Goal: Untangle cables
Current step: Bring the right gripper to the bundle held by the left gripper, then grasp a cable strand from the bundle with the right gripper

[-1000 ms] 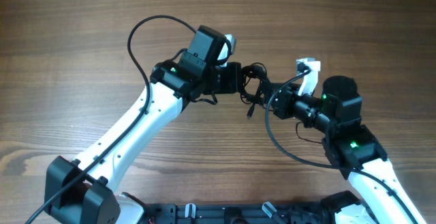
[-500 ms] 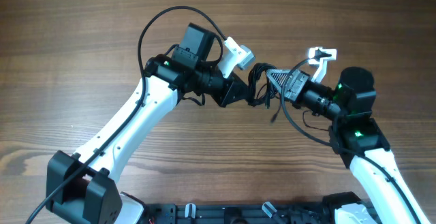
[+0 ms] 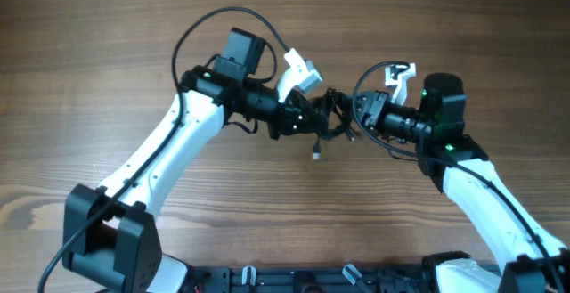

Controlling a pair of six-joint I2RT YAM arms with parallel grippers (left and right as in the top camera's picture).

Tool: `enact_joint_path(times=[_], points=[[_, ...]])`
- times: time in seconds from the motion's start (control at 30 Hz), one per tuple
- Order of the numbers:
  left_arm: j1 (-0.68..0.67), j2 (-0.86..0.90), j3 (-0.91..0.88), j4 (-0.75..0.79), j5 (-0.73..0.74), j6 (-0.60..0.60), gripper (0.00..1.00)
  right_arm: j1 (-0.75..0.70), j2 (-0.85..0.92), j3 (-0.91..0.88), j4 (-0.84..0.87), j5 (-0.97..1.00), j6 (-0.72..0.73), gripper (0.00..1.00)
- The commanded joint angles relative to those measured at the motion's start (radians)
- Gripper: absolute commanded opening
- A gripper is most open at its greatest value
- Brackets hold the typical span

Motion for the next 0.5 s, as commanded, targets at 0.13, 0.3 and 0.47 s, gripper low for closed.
enact_joint_path(times=[0.13, 0.3, 0.47], points=[[0.145, -0.037, 0.007, -0.01, 0.143, -0.064, 0.04, -0.016, -0.04, 0.013, -0.055, 0.138, -0.283, 1.0], [0.142, -0.037, 0.007, -0.049, 0.09, -0.078, 0.04, -0.06, -0.124, 0.013, -0.066, 0.193, -0.303, 1.0], [0.137, -0.037, 0.007, -0.079, 0.037, -0.079, 0.04, -0.145, -0.23, 0.013, -0.13, 0.186, -0.301, 1.0]])
